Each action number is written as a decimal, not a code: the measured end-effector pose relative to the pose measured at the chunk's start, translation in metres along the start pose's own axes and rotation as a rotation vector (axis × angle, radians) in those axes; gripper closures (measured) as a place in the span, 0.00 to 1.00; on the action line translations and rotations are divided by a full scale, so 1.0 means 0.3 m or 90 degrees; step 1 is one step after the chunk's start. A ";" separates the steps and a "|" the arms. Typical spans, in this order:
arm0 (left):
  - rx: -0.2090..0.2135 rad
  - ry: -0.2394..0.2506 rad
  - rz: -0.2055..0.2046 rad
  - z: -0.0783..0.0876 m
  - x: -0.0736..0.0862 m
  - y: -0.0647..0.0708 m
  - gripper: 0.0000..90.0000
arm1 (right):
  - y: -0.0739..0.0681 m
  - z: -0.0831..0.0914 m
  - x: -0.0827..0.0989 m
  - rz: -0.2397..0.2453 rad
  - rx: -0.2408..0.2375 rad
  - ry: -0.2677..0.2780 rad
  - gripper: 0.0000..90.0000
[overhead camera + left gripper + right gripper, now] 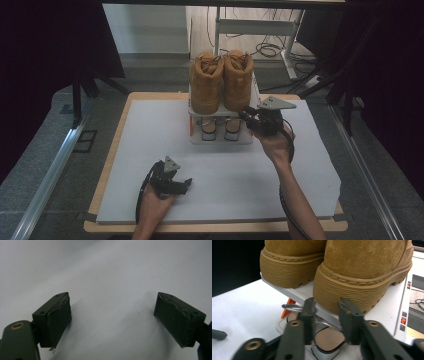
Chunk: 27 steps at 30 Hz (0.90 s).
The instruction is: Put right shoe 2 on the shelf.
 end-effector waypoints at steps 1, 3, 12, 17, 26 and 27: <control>0.000 0.000 0.000 0.000 0.000 0.000 0.16 | 0.000 0.004 0.000 -0.001 0.000 0.002 0.66; 0.000 0.001 0.001 0.000 -0.001 0.001 0.16 | 0.001 0.012 -0.001 0.002 0.001 0.003 0.59; -0.001 0.003 0.005 -0.001 -0.001 0.002 0.16 | 0.005 0.043 0.012 0.011 0.006 0.010 0.39; -0.001 0.006 0.006 -0.002 -0.003 0.003 0.16 | 0.009 0.061 0.032 0.016 0.013 0.003 0.32; -0.001 0.005 0.005 -0.002 -0.002 0.002 0.16 | 0.013 0.080 0.060 0.010 0.011 -0.005 0.24; -0.001 0.005 0.005 -0.002 -0.002 0.002 0.16 | 0.012 0.083 0.062 0.010 0.010 -0.005 0.23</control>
Point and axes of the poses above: each handheld gripper's, and its own axes: z roughly backward along the jaws, x roughly out of its underside, y roughly to its right, the point moved 10 cm from there along -z, roughly forward along the jaws, and after that the axes turned 2 degrees about y, right-handed, at the moved point
